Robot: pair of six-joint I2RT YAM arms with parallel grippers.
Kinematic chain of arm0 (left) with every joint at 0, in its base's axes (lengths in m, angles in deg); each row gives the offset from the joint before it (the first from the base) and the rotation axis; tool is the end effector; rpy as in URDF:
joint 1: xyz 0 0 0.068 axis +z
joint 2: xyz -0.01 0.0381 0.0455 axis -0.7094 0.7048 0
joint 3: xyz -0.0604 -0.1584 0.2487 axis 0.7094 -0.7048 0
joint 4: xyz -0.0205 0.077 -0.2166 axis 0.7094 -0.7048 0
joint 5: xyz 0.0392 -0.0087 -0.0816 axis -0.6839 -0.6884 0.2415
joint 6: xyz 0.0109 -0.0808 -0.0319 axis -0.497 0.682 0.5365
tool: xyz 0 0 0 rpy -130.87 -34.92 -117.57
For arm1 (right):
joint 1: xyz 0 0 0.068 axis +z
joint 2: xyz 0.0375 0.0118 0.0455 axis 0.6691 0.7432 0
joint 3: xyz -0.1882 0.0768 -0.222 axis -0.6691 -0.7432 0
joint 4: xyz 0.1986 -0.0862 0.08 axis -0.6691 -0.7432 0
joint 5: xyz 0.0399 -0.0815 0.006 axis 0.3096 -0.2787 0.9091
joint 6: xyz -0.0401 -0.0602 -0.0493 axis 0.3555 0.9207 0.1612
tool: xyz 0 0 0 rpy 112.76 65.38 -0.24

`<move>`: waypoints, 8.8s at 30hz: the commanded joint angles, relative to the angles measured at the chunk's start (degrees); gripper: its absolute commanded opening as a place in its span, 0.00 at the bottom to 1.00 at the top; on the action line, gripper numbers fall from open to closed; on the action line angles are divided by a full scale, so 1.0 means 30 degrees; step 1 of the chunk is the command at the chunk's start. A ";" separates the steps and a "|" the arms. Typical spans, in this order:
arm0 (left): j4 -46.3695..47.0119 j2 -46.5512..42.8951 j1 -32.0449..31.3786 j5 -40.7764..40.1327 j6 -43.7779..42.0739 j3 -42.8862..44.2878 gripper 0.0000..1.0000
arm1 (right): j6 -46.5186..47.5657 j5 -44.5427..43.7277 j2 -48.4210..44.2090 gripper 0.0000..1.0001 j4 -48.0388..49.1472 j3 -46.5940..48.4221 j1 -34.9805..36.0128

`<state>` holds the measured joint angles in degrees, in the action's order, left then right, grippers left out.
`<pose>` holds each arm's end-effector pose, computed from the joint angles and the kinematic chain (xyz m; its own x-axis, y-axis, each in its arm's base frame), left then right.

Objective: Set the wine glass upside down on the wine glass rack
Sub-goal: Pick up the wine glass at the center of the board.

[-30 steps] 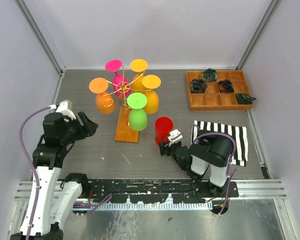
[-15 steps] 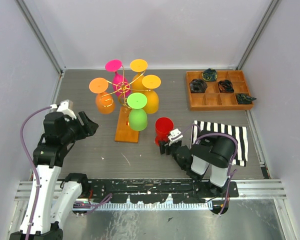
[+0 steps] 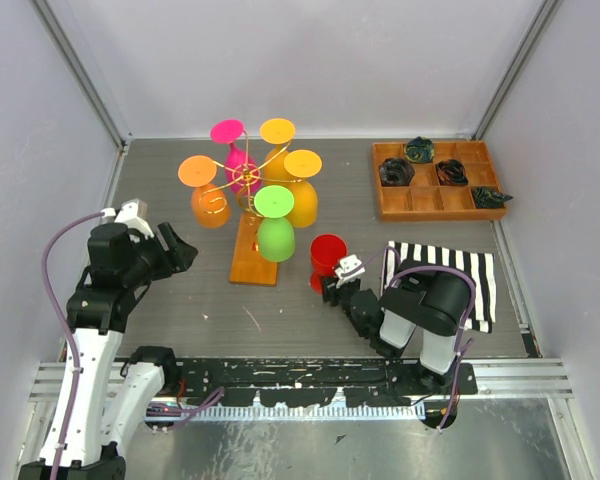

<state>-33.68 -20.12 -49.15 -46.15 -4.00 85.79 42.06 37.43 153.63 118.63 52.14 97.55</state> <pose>0.1129 -0.0217 0.3127 -0.5689 -0.3314 -0.7527 0.0060 0.9135 -0.4067 0.1848 0.2012 0.1619 -0.1020 -0.0484 -0.9936 -0.4310 0.9023 0.0003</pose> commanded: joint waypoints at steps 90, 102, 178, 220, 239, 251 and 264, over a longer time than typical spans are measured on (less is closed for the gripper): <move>1.1713 0.8459 -1.9628 -0.5935 0.4732 1.1413 0.73 | 0.2004 0.8745 -2.4183 0.01 -1.6017 1.0377 0.0115; 1.2036 0.9701 -2.1058 -0.6500 0.4688 1.1692 0.62 | 0.2319 0.9568 -2.3752 0.01 -1.5329 1.0444 0.0109; 0.2154 0.9433 -2.4247 -1.0076 -1.5729 1.3427 0.00 | -0.6305 1.2567 -2.2186 0.67 -4.1254 2.0242 0.0114; 0.4440 1.1427 -2.6099 -1.1566 -1.6624 1.3815 0.00 | -0.6881 1.1109 -2.0913 0.30 -3.5670 1.4525 0.0102; 0.4594 1.1301 -2.6162 -1.2149 -1.6388 1.3572 0.00 | -0.6952 1.0792 -2.1170 0.01 -3.5341 1.3845 0.0093; 0.4903 1.0493 -2.6169 -1.2437 -1.5192 1.3388 0.47 | -0.7423 1.0071 -2.2047 0.01 -3.4859 1.3365 0.0113; 0.3179 1.0770 -2.3579 -1.5390 -1.3665 1.5575 0.63 | -0.7001 0.9348 -2.2144 0.01 -3.5514 1.3747 0.0102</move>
<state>-21.55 11.11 -125.15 -88.47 -49.48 127.75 20.34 66.92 87.85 10.46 92.09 97.55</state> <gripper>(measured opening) 0.627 0.167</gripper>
